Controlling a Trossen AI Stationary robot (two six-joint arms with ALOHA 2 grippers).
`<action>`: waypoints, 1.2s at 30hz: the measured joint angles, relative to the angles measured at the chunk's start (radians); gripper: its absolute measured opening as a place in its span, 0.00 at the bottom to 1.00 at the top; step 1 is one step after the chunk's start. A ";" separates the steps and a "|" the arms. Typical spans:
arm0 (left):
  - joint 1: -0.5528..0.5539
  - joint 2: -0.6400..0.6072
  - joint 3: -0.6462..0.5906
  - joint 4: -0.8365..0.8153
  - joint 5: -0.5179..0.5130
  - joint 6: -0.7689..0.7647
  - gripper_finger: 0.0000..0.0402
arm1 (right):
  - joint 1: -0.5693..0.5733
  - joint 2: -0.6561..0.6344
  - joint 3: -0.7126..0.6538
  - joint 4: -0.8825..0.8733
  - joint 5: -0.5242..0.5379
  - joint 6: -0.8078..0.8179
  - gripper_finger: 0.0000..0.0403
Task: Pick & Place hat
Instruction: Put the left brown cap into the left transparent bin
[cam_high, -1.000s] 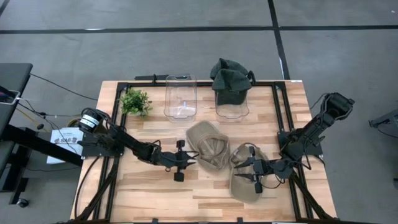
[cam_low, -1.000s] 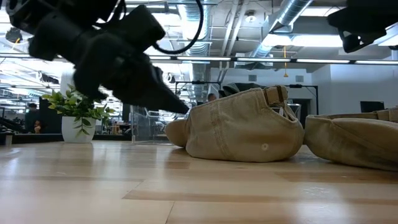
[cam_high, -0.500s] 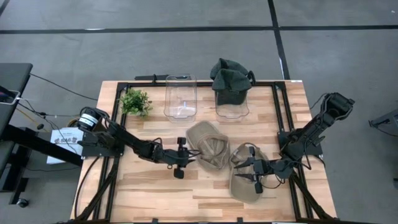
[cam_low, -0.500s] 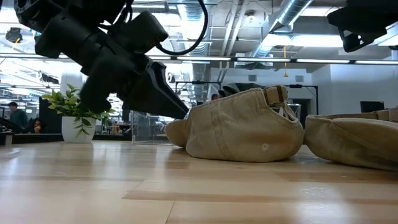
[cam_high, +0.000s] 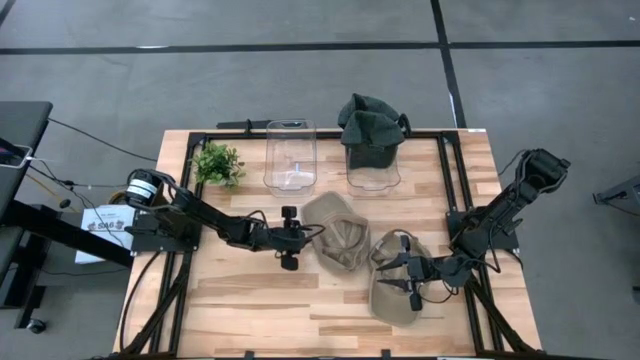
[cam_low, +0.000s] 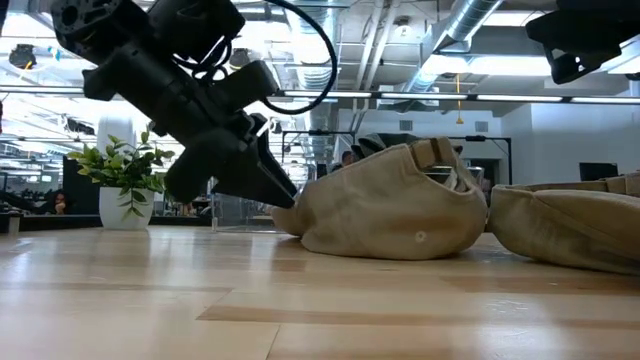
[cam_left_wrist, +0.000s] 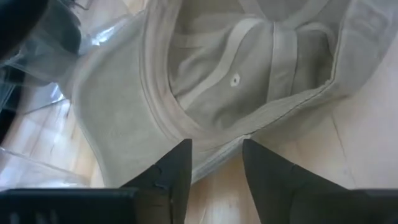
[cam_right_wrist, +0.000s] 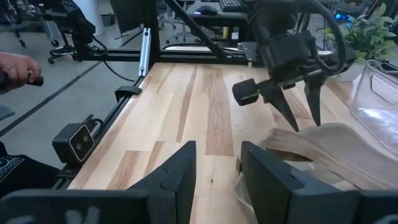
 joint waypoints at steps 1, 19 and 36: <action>0.002 0.000 0.000 0.003 0.001 0.000 0.34 | 0.000 0.000 0.000 0.000 0.000 0.000 0.29; 0.038 0.000 0.000 -0.081 -0.005 0.000 0.32 | 0.000 0.000 0.000 0.000 0.000 -0.001 0.29; 0.025 -0.002 0.000 0.025 0.243 -0.297 0.01 | -0.005 0.000 0.000 0.034 0.010 -0.001 0.29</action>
